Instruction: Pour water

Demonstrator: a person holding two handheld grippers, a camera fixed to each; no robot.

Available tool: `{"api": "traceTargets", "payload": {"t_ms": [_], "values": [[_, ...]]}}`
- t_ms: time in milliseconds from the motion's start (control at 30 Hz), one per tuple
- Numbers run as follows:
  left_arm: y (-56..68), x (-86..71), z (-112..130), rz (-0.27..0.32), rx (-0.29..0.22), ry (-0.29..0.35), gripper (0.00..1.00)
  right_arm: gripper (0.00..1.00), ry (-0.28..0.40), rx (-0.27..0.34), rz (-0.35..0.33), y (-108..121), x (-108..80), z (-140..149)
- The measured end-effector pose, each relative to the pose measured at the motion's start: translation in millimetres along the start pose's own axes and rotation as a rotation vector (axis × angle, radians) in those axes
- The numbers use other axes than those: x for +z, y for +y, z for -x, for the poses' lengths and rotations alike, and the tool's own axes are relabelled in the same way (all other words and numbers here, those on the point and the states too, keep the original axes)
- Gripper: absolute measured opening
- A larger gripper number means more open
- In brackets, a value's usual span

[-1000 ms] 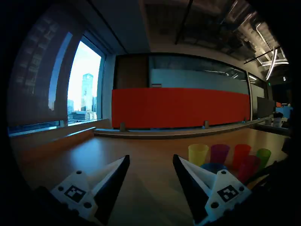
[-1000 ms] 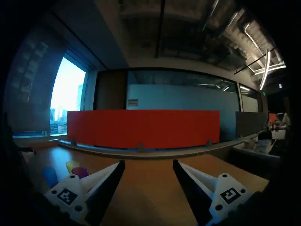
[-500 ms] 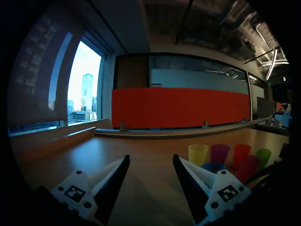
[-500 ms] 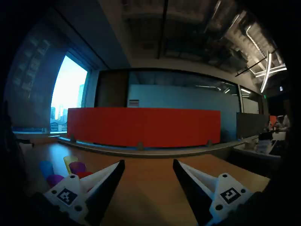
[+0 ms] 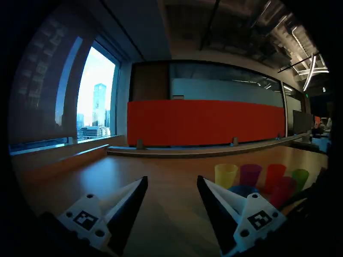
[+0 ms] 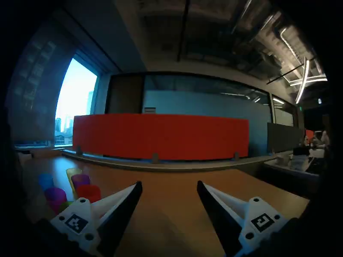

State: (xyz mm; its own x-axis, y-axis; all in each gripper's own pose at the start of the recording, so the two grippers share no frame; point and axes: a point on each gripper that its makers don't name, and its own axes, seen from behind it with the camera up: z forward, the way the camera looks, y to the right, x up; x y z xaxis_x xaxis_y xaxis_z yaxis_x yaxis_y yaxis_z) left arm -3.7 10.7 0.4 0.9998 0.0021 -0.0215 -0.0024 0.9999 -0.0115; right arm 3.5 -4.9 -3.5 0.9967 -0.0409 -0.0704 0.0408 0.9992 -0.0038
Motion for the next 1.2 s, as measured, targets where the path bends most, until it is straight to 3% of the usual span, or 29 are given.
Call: {"api": "traceTargets", "payload": {"t_ms": [600, 1200], "values": [[-0.8, 0.8, 0.3, 0.000, 0.000, 0.000, 0.84, 0.99, -0.033, 0.016, 0.010, 3.6, 6.5, 19.6], [-1.3, 0.6, 0.4, 0.000, 0.000, 0.000, 0.84, 0.99, -0.046, 0.028, 0.008, 5.8, 6.1, 21.0]]}}
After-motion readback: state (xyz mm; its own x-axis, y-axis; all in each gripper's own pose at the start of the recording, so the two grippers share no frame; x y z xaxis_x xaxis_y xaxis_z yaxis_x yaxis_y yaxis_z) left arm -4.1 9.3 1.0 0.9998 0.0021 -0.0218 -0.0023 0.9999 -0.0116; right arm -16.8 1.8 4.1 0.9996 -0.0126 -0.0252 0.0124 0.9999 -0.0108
